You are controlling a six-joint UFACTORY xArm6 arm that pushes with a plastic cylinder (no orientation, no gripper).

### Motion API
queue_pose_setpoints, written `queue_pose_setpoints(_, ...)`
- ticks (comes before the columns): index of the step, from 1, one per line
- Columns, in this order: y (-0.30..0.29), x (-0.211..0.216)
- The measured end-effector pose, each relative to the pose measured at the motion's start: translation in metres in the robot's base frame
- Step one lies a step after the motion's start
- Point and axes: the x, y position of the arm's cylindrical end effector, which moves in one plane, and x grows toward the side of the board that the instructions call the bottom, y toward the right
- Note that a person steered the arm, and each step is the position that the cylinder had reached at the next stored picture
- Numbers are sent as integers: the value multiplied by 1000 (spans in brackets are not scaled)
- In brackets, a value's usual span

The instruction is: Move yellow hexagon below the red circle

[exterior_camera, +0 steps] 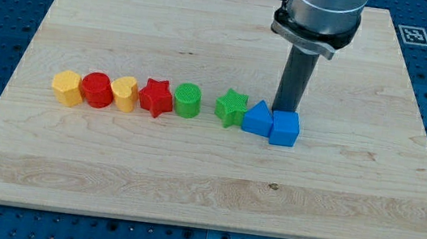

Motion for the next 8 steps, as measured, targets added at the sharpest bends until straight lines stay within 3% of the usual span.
queue_pose_setpoints(3, -39, -33)
queue_pose_setpoints(5, -105, -34)
queue_pose_setpoints(6, -142, -69)
queue_pose_setpoints(7, -201, -79)
queue_pose_setpoints(8, -276, -40)
